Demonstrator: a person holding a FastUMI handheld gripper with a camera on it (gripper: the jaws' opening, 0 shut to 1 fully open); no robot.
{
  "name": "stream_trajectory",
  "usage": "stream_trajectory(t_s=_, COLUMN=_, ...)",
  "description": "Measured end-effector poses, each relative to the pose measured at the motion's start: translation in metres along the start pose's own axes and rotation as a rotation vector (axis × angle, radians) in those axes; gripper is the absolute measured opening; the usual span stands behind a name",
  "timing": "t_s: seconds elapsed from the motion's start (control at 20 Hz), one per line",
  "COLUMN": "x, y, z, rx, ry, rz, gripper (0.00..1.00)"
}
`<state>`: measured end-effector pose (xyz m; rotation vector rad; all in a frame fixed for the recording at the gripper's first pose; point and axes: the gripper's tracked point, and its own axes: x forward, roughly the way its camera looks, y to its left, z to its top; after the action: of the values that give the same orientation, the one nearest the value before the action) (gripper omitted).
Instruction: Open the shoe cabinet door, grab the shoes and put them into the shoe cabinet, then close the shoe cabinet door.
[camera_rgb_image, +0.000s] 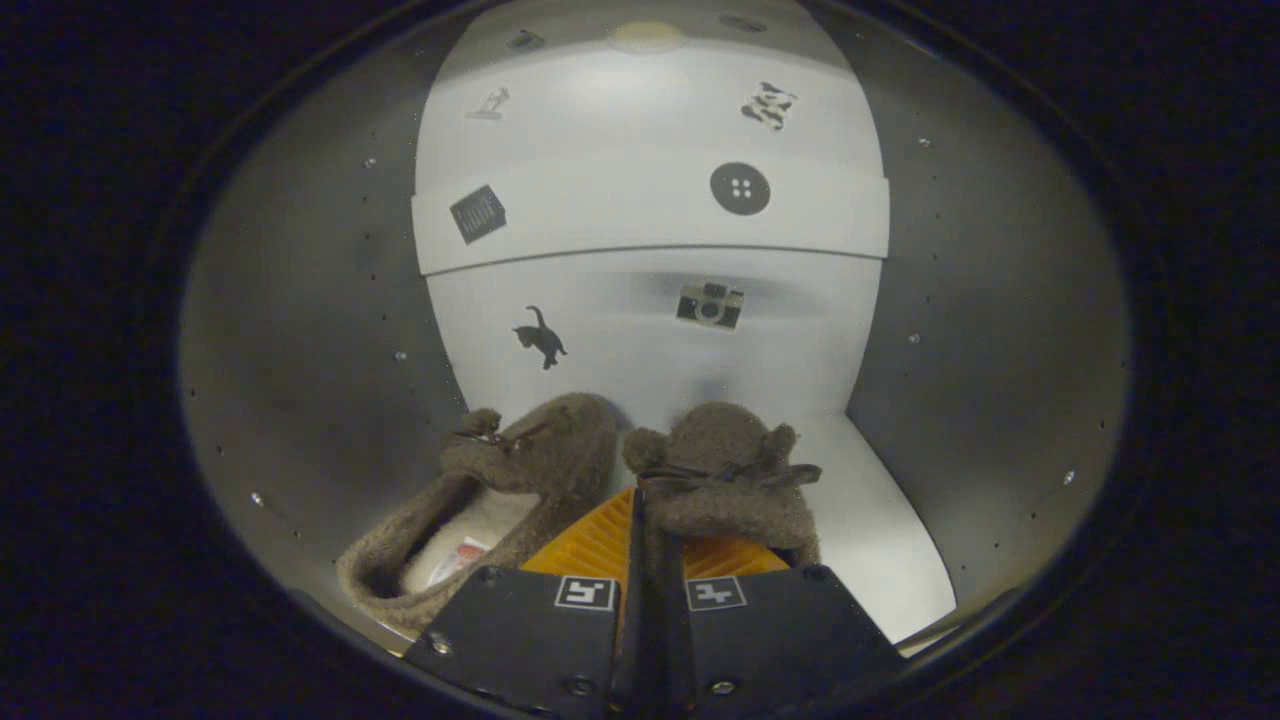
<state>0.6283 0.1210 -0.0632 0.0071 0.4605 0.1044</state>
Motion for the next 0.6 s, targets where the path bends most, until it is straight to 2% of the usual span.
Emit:
stream_trajectory(t_s=0.15, x=0.001, y=0.004, z=-0.005, rx=-0.033, ry=0.035, rz=-0.027, gripper=0.17)
stream_trajectory(t_s=0.25, x=-0.001, y=0.009, z=-0.005, rx=-0.033, ry=0.031, rz=-0.014, gripper=0.22)
stream_trajectory(t_s=0.4, x=-0.018, y=0.007, z=0.0, rx=-0.041, ry=-0.005, rz=-0.026, gripper=0.45)
stream_trajectory(t_s=0.45, x=-0.025, y=0.008, z=0.0, rx=-0.038, ry=-0.016, rz=-0.024, gripper=0.45)
stream_trajectory(t_s=0.55, x=-0.042, y=0.008, z=0.001, rx=-0.039, ry=-0.045, rz=-0.032, gripper=0.55)
stream_trajectory(t_s=0.6, x=-0.052, y=0.009, z=0.001, rx=-0.039, ry=-0.063, rz=-0.027, gripper=0.68)
